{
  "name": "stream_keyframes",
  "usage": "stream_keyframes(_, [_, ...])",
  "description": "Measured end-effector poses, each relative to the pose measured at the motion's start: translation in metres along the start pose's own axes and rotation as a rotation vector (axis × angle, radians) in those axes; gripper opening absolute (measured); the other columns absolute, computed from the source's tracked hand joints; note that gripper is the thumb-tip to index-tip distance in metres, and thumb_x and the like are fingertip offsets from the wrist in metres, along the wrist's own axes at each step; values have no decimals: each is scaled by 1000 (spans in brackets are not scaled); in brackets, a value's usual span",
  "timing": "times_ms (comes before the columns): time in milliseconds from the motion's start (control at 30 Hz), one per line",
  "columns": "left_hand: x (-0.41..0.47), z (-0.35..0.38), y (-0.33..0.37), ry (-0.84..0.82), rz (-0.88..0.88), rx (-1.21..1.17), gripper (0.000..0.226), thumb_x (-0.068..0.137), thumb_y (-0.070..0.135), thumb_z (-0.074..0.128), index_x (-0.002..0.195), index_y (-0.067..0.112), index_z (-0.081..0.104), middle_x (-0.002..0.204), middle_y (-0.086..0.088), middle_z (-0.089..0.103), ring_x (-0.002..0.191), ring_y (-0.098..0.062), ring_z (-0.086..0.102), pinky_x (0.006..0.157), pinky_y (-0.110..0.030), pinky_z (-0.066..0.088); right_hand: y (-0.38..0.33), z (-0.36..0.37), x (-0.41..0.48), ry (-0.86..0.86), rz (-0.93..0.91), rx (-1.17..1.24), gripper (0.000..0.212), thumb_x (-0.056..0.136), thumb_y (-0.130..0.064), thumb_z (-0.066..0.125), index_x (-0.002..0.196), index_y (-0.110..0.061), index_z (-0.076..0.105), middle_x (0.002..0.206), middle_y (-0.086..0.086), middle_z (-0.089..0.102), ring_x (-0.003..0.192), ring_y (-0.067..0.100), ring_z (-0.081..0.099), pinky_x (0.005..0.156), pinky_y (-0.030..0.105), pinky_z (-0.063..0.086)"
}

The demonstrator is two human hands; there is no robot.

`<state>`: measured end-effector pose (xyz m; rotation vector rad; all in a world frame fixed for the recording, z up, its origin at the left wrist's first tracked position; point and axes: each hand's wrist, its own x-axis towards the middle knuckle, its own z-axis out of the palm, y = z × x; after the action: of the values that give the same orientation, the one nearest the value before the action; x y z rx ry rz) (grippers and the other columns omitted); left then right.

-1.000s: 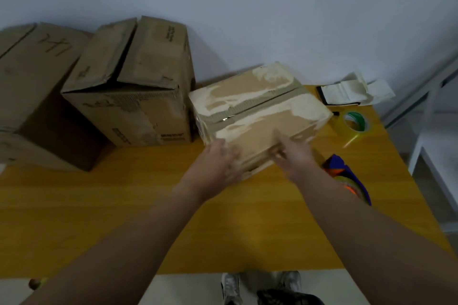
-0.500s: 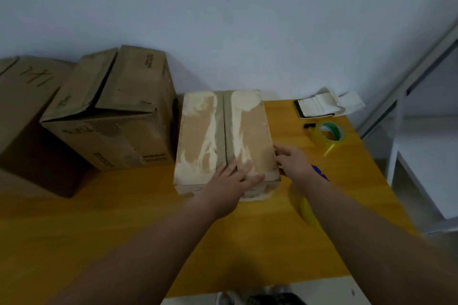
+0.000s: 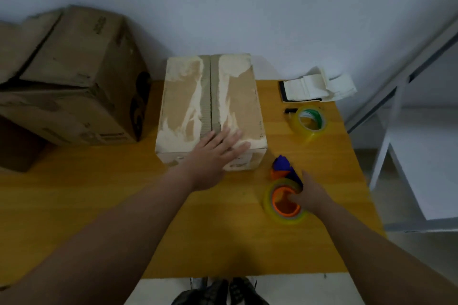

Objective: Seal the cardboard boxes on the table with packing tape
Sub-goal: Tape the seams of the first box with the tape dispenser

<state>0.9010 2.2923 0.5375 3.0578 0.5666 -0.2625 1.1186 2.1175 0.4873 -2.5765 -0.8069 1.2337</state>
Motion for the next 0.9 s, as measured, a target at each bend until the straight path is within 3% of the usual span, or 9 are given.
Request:
stream_keyframes(133, [-1,-5,-5,-12,6,19,83,95,37,44,140,39,-25,153,6,-24,141,-20,-22,116,-39,-11,-1,6,10,67,-60,-182,61,86,-24,69,136,-14,37,112,7,57,88,22,57,66,32,47])
stream_keyframes(267, [3,-16,27,67,-196,-288,57,98,45,36,149,34,15,159,8,1,145,-15,-7,117,-41,-6,8,7,4,158,-103,-17,35,83,-11,67,105,-13,39,82,4,49,64,21,52,52,36,43])
stream_keyframes(333, [9,-27,46,149,-359,-525,48,99,43,35,143,25,37,156,5,20,144,-16,9,116,-39,5,14,5,-7,230,-247,189,37,80,1,63,103,-13,38,82,5,48,64,26,51,51,40,40])
stream_keyframes(400, [12,-41,65,280,-477,-726,46,99,43,34,132,17,50,142,-2,40,131,-18,33,108,-35,24,14,-2,-21,275,-432,375,47,75,10,61,109,-16,41,89,0,50,74,27,53,53,33,41])
stream_keyframes(500, [6,-67,96,323,-518,-1016,76,81,75,24,128,20,47,125,3,39,99,2,49,84,-23,40,-2,-19,-38,367,-702,508,65,73,7,70,129,-17,47,111,-9,53,104,11,52,78,18,46])
stream_keyframes(600, [0,-96,119,279,-515,-1181,81,62,91,22,104,26,45,101,4,52,87,-12,58,66,-28,46,-23,-35,-53,491,-919,541,47,78,-5,70,120,-18,54,111,2,55,106,14,52,89,25,43])
stream_keyframes(667, [-1,-115,123,270,-565,-1252,75,60,89,30,96,25,44,92,-1,54,83,-21,61,66,-36,50,-35,-40,-63,581,-969,571,51,75,-8,67,120,-25,50,110,-2,52,105,8,49,88,14,39])
stream_keyframes(767, [-8,-133,118,269,-610,-1357,62,70,80,42,94,23,53,92,0,60,72,-13,59,62,-29,47,-49,-44,-71,604,-1012,584,52,76,-5,68,122,-22,49,113,2,51,106,15,49,87,14,39])
stream_keyframes(900, [-22,-144,104,384,-556,-1306,27,94,41,52,80,19,59,76,6,61,65,-5,57,63,-25,48,-64,-43,-81,611,-976,529,54,74,-3,74,121,-17,51,115,4,49,106,14,48,87,12,39])
